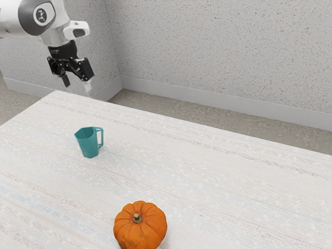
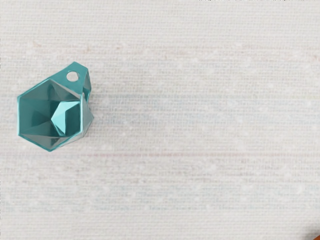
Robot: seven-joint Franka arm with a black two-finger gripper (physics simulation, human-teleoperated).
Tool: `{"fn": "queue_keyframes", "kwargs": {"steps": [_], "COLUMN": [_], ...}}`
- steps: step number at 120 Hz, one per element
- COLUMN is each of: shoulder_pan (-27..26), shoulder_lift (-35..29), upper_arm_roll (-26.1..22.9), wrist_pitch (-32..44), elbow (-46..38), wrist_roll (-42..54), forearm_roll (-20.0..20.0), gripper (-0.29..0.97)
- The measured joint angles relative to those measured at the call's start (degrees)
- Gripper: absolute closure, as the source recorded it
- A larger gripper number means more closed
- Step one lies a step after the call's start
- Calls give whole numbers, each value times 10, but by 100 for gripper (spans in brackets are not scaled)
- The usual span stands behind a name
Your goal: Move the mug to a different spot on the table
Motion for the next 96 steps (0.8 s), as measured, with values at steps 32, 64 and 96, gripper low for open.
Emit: {"fn": "queue_keyframes", "kwargs": {"steps": [32,64,96], "shoulder_pan": [-5,45,159], "shoulder_lift": [54,141,212], "upper_arm_roll": [0,-69,-204], "wrist_pitch": [18,88,133], "elbow": [16,27,50], "wrist_roll": [29,74,192], "forearm_roll": [0,0,52], "gripper": [2,3,3]}}
